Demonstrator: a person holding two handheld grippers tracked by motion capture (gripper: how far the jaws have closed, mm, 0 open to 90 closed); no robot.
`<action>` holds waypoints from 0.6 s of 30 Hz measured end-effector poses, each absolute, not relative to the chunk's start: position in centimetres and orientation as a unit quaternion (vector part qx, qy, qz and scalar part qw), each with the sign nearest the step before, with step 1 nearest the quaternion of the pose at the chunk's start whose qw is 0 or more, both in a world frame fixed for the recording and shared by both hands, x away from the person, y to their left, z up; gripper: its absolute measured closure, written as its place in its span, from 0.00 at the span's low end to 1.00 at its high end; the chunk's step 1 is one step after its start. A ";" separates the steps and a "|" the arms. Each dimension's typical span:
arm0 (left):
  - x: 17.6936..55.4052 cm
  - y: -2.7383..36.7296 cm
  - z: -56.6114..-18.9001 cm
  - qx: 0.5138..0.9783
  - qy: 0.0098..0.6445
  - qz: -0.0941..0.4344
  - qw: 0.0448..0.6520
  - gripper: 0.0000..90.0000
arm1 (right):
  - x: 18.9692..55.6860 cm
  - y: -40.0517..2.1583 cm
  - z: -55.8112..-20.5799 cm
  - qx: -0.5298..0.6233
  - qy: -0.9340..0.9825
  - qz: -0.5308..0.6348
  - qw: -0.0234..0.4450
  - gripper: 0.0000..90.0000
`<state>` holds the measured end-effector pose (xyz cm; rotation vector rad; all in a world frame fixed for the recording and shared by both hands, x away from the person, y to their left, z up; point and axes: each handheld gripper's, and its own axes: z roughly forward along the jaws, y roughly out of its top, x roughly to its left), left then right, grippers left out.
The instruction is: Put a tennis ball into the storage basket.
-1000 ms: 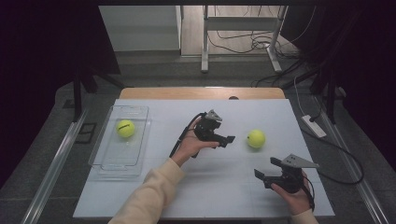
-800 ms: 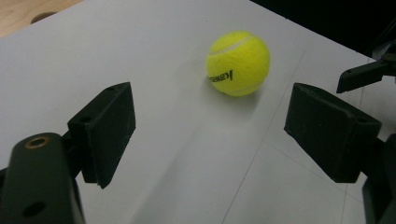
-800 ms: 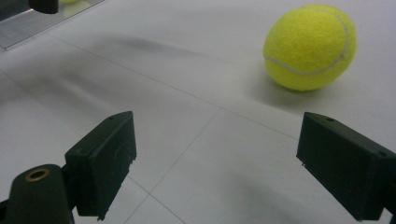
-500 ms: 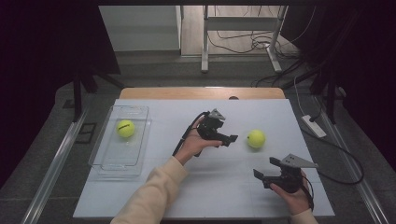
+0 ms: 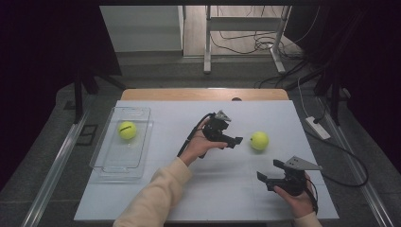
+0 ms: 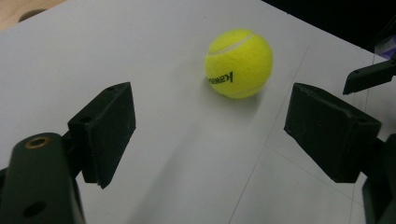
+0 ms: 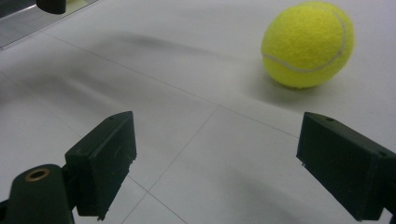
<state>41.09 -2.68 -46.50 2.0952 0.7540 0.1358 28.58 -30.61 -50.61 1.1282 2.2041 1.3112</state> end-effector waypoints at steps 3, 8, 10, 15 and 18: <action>41.3 -3.0 -46.5 0.843 0.304 0.054 0.441 0.19 | 28.6 -30.6 -50.6 0.397 0.775 0.461 0.169 0.13; 41.4 -3.5 -46.4 0.846 0.301 0.052 0.438 0.19 | 28.6 -30.5 -50.6 0.396 0.775 0.463 0.167 0.13; 41.4 -3.8 -46.4 0.848 0.298 0.052 0.436 0.19 | 28.6 -30.4 -50.6 0.396 0.776 0.462 0.167 0.13; 41.7 -4.7 -46.5 0.851 0.293 0.049 0.433 0.19 | 28.6 -30.5 -50.6 0.397 0.774 0.463 0.167 0.13; 41.8 -5.0 -46.6 0.853 0.291 0.048 0.431 0.19 | 28.6 -30.5 -50.6 0.397 0.775 0.464 0.166 0.13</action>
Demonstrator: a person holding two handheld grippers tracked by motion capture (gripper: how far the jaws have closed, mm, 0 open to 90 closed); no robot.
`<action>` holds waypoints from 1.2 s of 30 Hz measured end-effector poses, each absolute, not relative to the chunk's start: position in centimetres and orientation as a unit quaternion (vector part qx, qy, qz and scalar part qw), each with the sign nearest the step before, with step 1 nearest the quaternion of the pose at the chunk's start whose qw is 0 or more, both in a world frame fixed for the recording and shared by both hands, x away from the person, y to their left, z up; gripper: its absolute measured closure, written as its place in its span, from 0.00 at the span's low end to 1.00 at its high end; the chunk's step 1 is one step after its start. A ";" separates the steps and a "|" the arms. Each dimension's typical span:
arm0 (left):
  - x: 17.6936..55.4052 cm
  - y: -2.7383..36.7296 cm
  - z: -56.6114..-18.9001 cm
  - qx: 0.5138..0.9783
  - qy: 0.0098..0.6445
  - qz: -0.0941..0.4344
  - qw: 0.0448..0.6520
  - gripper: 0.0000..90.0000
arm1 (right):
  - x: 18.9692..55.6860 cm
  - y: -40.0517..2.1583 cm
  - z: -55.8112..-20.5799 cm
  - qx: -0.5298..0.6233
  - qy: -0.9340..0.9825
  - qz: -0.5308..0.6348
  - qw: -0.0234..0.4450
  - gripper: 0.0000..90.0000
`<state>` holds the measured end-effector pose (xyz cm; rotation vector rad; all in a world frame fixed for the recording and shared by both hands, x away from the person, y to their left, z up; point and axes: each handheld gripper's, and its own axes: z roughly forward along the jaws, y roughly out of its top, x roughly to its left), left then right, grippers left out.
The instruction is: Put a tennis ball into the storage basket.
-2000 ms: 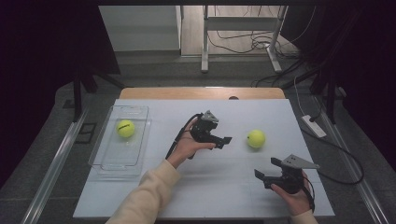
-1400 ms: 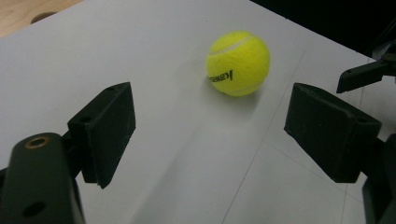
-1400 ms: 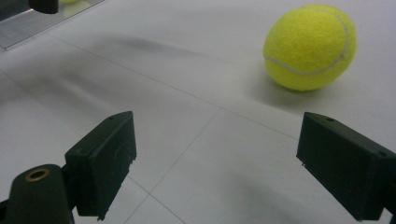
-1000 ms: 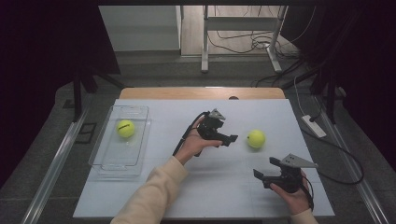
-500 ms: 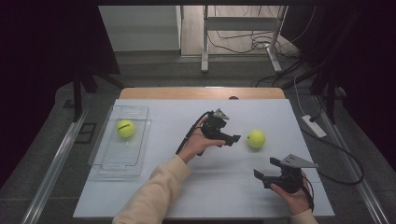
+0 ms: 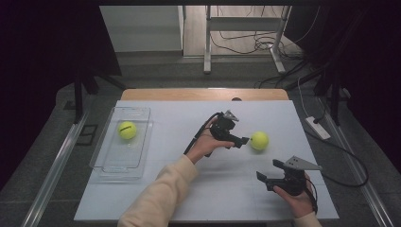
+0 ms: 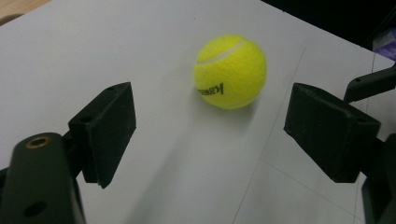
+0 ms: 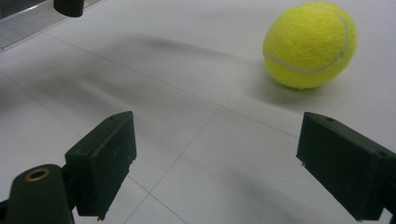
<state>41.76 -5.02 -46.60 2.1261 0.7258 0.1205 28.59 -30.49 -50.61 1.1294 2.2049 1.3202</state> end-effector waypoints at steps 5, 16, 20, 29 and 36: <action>41.9 -5.4 -46.6 0.854 0.291 0.049 0.429 0.19 | 28.6 -30.5 -50.6 0.396 0.774 0.464 0.168 0.13; 42.2 -6.9 -46.9 0.860 0.286 0.046 0.420 0.19 | 28.6 -30.4 -50.6 0.396 0.775 0.463 0.167 0.13; 42.4 -7.3 -47.0 0.860 0.287 0.047 0.419 0.19 | 28.6 -30.4 -50.6 0.397 0.775 0.463 0.166 0.13; 42.8 -8.0 -47.5 0.862 0.289 0.041 0.415 0.19 | 28.6 -30.5 -50.7 0.396 0.775 0.463 0.167 0.13; 42.9 -8.4 -47.7 0.861 0.290 0.037 0.416 0.19 | 28.6 -30.4 -50.7 0.396 0.775 0.463 0.166 0.13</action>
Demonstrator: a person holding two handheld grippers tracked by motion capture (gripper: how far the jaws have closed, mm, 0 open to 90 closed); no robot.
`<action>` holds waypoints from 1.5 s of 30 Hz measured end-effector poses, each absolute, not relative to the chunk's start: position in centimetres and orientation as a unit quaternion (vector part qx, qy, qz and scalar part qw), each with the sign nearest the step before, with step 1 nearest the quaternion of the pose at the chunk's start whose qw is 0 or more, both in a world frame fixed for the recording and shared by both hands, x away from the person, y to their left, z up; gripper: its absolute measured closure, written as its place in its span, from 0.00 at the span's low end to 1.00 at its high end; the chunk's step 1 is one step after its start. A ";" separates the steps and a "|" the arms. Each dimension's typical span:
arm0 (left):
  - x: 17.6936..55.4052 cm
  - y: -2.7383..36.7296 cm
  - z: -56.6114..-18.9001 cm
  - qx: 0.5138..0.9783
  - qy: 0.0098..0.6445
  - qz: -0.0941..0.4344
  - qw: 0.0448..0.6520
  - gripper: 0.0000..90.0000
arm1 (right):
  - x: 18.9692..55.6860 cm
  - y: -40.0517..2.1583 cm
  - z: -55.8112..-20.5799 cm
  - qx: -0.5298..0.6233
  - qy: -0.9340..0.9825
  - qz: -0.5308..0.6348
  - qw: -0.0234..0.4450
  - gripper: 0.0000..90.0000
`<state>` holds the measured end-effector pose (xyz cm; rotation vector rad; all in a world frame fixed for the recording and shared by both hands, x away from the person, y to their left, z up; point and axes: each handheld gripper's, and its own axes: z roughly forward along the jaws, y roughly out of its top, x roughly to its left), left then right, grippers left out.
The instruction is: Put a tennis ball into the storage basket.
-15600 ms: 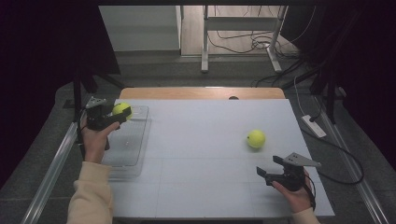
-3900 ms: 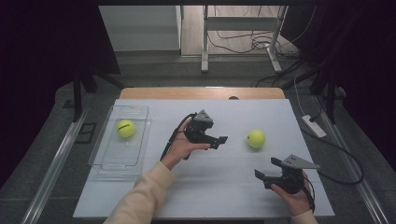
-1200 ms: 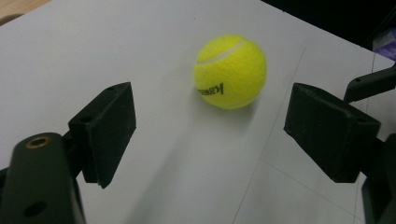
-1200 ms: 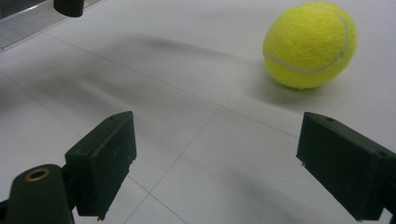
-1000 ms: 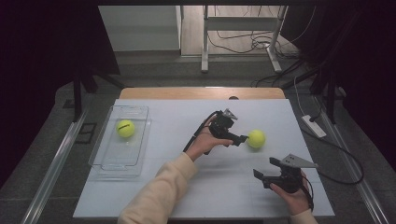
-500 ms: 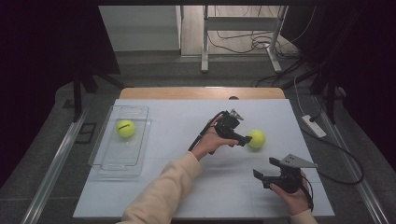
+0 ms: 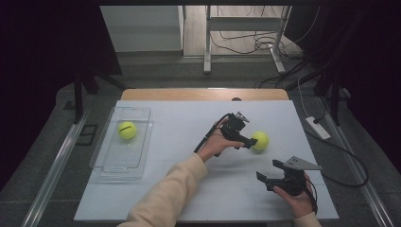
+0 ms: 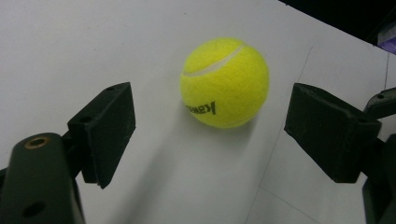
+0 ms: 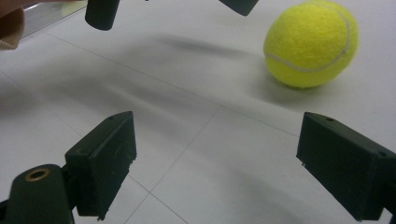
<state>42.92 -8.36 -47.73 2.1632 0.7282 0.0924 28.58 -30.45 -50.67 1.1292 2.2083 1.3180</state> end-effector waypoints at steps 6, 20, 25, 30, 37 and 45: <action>43.0 -8.7 -47.9 0.859 0.291 0.033 0.419 0.18 | 28.6 -30.4 -50.7 0.396 0.775 0.463 0.166 0.13; 43.5 -9.9 -48.0 0.858 0.292 0.021 0.422 0.17 | 28.5 -30.5 -50.7 0.396 0.775 0.462 0.167 0.13; 43.6 -10.1 -48.1 0.859 0.290 0.020 0.422 0.17 | 28.5 -30.6 -50.7 0.397 0.775 0.463 0.167 0.13; 43.8 -10.4 -48.2 0.861 0.288 0.019 0.419 0.17 | 28.4 -30.5 -50.6 0.397 0.775 0.462 0.168 0.13; 43.9 -11.0 -48.3 0.863 0.284 0.016 0.417 0.17 | 28.4 -30.6 -50.6 0.397 0.774 0.464 0.168 0.13; 44.1 -11.8 -48.7 0.867 0.281 0.015 0.410 0.17 | 28.4 -30.6 -50.7 0.398 0.774 0.464 0.167 0.13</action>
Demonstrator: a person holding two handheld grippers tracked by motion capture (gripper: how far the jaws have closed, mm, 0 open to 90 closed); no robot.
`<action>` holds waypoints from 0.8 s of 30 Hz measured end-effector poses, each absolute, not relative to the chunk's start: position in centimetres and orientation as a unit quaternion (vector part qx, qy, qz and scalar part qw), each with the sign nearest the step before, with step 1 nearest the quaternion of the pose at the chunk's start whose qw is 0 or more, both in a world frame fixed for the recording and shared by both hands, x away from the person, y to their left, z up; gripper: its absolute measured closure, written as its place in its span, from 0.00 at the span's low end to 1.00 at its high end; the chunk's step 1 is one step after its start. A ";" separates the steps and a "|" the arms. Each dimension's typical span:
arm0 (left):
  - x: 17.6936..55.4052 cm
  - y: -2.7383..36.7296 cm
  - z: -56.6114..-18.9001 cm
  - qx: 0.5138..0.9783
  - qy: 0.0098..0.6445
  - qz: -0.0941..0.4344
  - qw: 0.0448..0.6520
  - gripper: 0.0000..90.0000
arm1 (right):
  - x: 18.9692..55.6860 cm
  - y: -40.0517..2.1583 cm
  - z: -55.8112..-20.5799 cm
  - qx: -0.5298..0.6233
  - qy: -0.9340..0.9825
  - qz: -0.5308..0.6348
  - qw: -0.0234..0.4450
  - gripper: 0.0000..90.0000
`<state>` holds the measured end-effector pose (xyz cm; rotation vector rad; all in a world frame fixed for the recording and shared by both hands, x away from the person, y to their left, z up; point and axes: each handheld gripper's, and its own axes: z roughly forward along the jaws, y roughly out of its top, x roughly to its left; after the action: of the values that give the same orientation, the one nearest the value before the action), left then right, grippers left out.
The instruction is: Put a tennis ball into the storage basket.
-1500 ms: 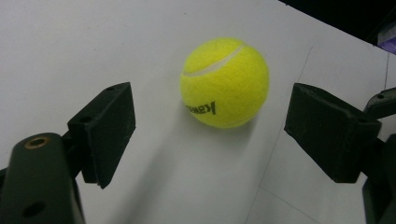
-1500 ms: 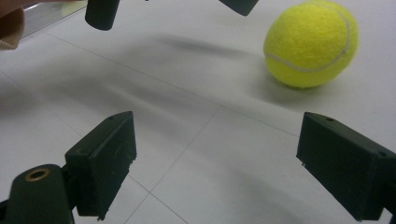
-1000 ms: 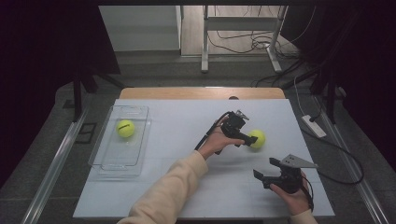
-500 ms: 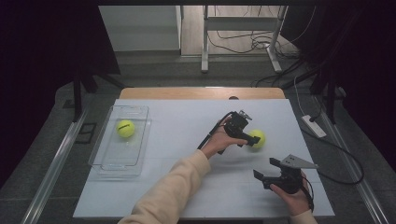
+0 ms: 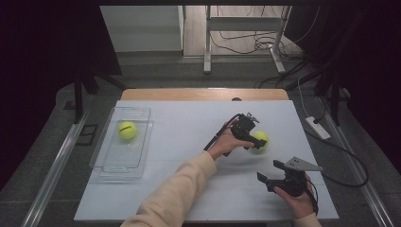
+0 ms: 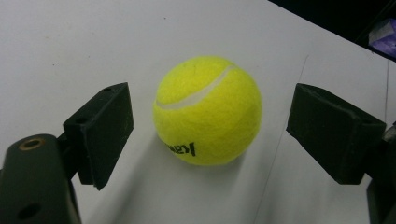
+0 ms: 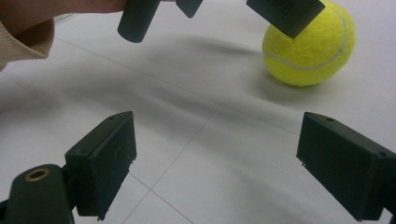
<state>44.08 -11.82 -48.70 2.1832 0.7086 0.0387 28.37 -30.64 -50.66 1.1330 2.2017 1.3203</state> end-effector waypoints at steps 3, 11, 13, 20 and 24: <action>44.2 -12.1 -48.9 0.870 0.279 0.016 0.406 0.17 | 28.4 -30.7 -50.7 0.398 0.774 0.464 0.167 0.13; 44.6 -12.8 -49.5 0.872 0.282 0.013 0.400 0.17 | 28.4 -30.7 -50.7 0.398 0.774 0.463 0.167 0.13; 44.6 -12.9 -49.6 0.872 0.284 0.012 0.399 0.17 | 28.3 -30.7 -50.7 0.399 0.773 0.464 0.167 0.13; 44.9 -13.4 -50.0 0.873 0.286 0.010 0.395 0.17 | 28.3 -30.8 -50.7 0.400 0.773 0.464 0.167 0.13; 45.0 -13.7 -50.2 0.874 0.285 0.010 0.392 0.20 | 28.3 -30.8 -50.7 0.400 0.773 0.464 0.167 0.13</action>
<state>44.96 -13.66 -50.25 2.2201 0.7240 0.0263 28.34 -30.77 -50.67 1.1369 2.1993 1.3199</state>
